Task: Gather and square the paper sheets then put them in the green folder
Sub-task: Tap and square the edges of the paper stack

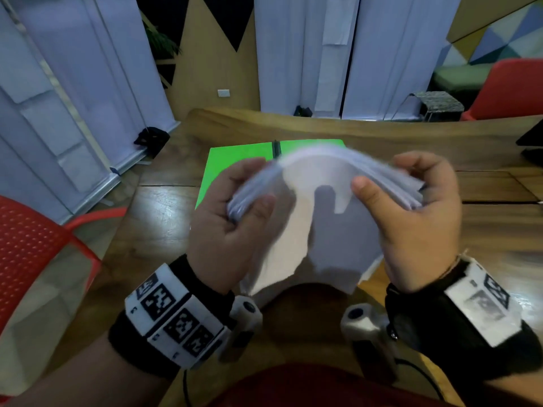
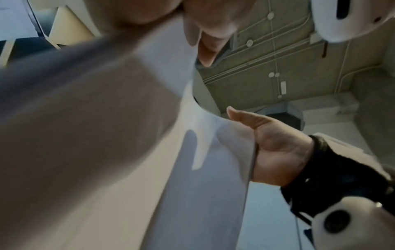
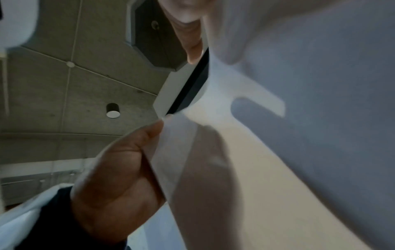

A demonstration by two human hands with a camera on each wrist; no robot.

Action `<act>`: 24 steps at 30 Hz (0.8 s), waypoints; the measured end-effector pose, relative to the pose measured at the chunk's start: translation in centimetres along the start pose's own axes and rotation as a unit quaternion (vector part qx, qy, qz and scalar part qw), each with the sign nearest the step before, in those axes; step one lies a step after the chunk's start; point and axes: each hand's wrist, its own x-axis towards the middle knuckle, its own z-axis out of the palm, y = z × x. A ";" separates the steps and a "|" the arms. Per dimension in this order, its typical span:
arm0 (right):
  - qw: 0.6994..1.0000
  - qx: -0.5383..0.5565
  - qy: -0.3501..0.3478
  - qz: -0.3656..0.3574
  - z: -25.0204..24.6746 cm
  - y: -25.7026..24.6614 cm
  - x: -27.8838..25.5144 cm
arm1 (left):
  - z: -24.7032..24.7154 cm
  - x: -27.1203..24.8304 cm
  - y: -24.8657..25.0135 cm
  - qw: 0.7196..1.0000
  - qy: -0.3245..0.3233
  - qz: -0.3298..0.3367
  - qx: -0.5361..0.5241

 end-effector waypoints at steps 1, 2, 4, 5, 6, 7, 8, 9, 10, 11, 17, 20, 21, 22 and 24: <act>1.000 -0.020 0.008 0.005 -0.2 0.3 0.1 | 0.0 -0.1 -0.4 1.000 0.002 -0.018 -0.017; 1.000 -0.027 0.014 0.007 -0.5 0.6 0.2 | -0.1 -0.2 -0.8 0.999 0.011 -0.031 -0.026; 1.000 0.001 0.014 0.009 -0.9 0.6 0.6 | -0.5 0.1 -1.4 0.998 0.036 -0.046 -0.030; 1.000 0.024 0.017 0.012 -1.0 0.5 0.9 | -0.6 0.3 -1.4 0.997 0.044 -0.049 -0.033; 0.999 0.045 0.026 0.015 -1.3 0.6 1.3 | -0.7 0.6 -1.4 0.997 0.049 -0.051 -0.042; 0.997 0.060 0.038 0.018 -1.4 0.6 1.8 | -0.7 0.8 -1.3 0.995 0.055 -0.054 -0.059; 0.996 0.070 0.053 0.024 -1.6 0.6 2.2 | -0.7 1.1 -1.1 0.993 0.066 -0.057 -0.076; 0.995 0.076 0.064 0.033 -1.6 0.6 2.6 | -0.7 1.5 -0.9 0.991 0.083 -0.060 -0.088; 0.993 0.085 0.072 0.042 -1.6 0.6 2.9 | -0.5 1.9 -0.7 0.989 0.101 -0.064 -0.091; 0.991 0.094 0.079 0.049 -1.5 0.6 3.2 | -0.3 2.3 -0.5 0.987 0.118 -0.071 -0.088; 0.989 0.079 0.113 0.057 -1.0 0.9 4.5 | 0.4 3.6 -0.7 0.979 0.135 -0.135 -0.079; 0.988 0.055 0.129 0.059 -0.6 0.8 4.8 | -0.1 3.4 -0.7 0.989 0.074 -0.101 -0.080; 0.988 0.052 0.131 0.059 -0.5 0.8 4.9 | -0.1 3.2 -0.8 0.994 0.047 -0.086 -0.047; 0.989 0.041 0.130 0.055 -0.5 0.8 5.1 | -0.2 3.0 -1.1 0.997 0.031 -0.074 0.008; 0.992 -0.054 0.113 0.008 -0.9 0.5 5.2 | -0.2 2.6 -1.6 0.992 0.026 -0.058 0.113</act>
